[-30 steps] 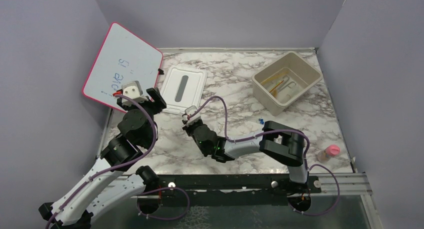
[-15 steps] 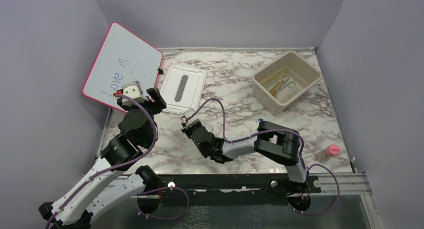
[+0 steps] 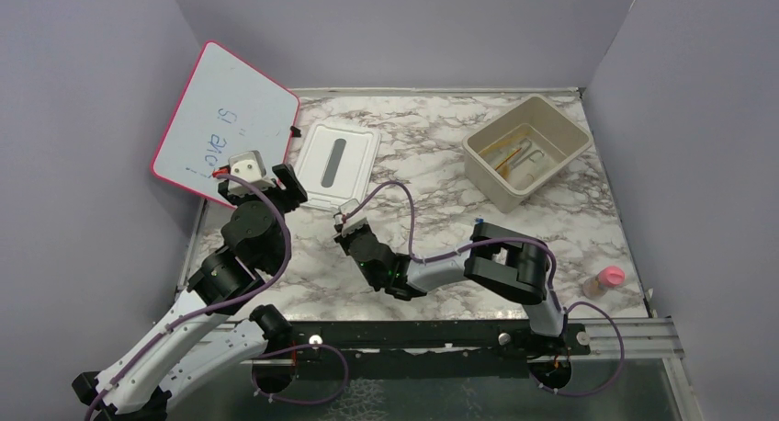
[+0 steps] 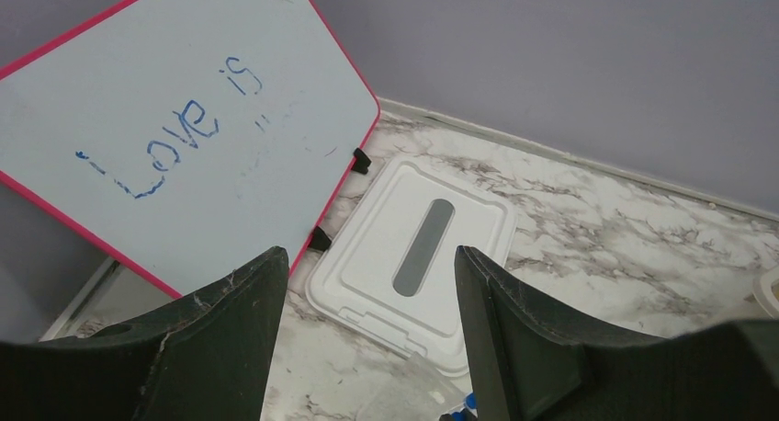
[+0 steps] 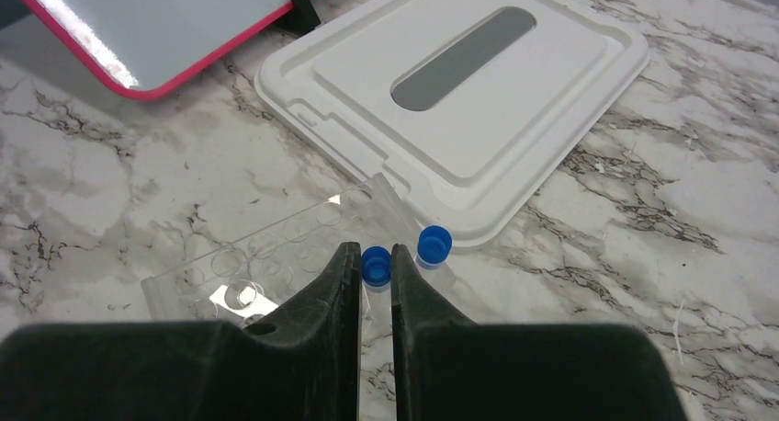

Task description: Organize the chemistry lab equipment

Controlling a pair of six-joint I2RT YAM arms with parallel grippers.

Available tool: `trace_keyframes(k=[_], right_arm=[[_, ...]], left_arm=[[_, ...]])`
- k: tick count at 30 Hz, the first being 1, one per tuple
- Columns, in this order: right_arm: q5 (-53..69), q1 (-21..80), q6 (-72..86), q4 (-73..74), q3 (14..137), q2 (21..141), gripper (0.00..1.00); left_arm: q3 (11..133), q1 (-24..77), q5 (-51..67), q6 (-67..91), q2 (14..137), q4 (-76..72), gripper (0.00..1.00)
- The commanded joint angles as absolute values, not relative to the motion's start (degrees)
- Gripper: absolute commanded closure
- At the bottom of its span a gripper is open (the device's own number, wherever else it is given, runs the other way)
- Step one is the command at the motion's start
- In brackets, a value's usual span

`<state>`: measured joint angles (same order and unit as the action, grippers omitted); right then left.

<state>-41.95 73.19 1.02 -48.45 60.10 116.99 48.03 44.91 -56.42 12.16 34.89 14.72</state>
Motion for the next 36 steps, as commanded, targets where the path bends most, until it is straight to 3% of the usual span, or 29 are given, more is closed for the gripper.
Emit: trace_keyframes(k=[1, 16, 27, 33, 36], right_arm=[[-43.78, 73.76, 4.23, -45.55, 62.03, 118.20, 0.84], [-46.48, 73.56, 11.12, -35.27, 64.49, 115.67, 0.71], [-43.36, 73.40, 19.99, -25.56, 62.66, 105.85, 0.47], [-38.78, 72.13, 27.01, -14.24, 62.38, 97.41, 0.46], [-34.85, 68.18, 37.42, 10.09, 70.44, 94.50, 0.46]], left_arm=[[47.21, 44.74, -56.73, 12.24, 34.37, 14.84, 0.30], [47.34, 44.78, -56.73, 12.13, 34.45, 14.85, 0.30], [47.45, 44.74, -56.13, 12.09, 34.72, 14.85, 0.30], [47.75, 44.74, -52.85, 12.85, 34.54, 15.15, 0.28], [47.96, 44.74, -48.05, 13.49, 34.69, 16.08, 0.22]])
